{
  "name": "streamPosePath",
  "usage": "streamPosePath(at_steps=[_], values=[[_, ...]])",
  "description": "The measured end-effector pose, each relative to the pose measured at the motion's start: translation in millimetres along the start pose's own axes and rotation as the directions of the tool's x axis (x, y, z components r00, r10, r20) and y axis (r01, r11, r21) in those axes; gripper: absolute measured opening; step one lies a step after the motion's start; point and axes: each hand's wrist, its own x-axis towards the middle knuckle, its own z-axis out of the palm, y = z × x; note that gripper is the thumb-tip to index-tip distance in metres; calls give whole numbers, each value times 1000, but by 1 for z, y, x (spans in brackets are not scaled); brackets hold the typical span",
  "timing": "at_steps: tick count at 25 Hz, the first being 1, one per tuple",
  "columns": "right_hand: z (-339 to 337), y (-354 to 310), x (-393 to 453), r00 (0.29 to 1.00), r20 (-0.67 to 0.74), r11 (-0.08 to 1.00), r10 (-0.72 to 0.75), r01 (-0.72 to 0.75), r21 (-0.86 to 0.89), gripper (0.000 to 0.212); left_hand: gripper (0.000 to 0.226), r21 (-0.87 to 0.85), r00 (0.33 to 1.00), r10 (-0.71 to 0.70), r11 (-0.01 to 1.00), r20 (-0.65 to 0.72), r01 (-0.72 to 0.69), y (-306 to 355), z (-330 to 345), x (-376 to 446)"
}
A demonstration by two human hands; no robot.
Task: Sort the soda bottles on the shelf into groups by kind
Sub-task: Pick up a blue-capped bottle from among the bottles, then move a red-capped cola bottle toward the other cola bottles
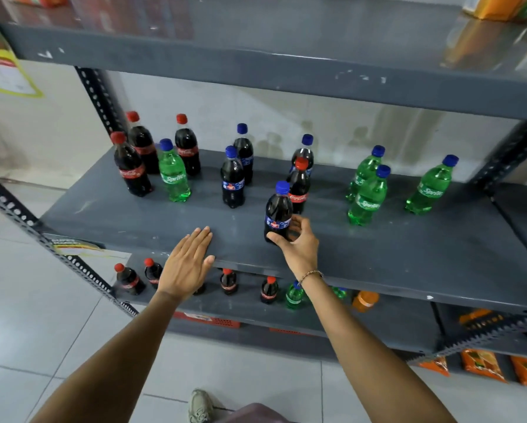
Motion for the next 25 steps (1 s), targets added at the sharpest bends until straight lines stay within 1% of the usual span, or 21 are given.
streamPosePath(at_steps=[3,6,9,11,12,13,15,16,17,18,21,22,23,25], values=[[36,-10,7,1000,-17,1000,-25,25,1,51,61,-22,1000,0,1000,7,0,-4,1,0],[52,-14,12,999,-40,1000,-27,27,14,51,60,-32,1000,13,999,0,-13,-7,3,-1],[57,-13,12,1000,16,1000,-16,15,26,63,60,-24,1000,16,1000,-2,-16,-9,4,-1],[52,-7,9,998,33,998,44,-46,48,69,59,-24,1000,5,1000,0,-5,-9,5,-1],[47,-3,8,997,-5,997,72,-72,39,63,59,-22,1000,0,1000,3,0,-10,6,-2],[41,0,8,993,-76,996,88,-87,13,53,59,-21,1000,-4,1000,4,4,-9,6,-3],[27,3,10,963,-257,995,85,-97,-36,33,59,-31,1000,-9,999,2,9,-9,6,-3],[20,2,14,943,-325,995,72,-89,-36,28,59,-37,1000,-9,999,-3,9,-9,7,-3],[15,1,18,933,-357,997,54,-71,-33,28,59,-41,1000,-11,999,-9,10,-9,7,-4],[10,-1,25,937,-348,998,38,-53,-35,33,60,-43,1000,-12,999,-15,12,-8,7,-4],[6,-9,43,981,-187,995,59,-73,-69,61,60,-46,1000,-17,999,-24,16,-7,7,-3],[7,-10,48,987,-144,993,71,-84,-89,68,60,-46,1000,-17,999,-23,16,-7,7,-4],[7,-10,52,991,-116,991,68,-81,-104,69,60,-45,1000,-19,999,-19,18,-7,7,-4],[8,-11,57,995,-92,991,42,-53,-125,63,60,-37,1000,-19,999,-15,18,-7,5,-3]])
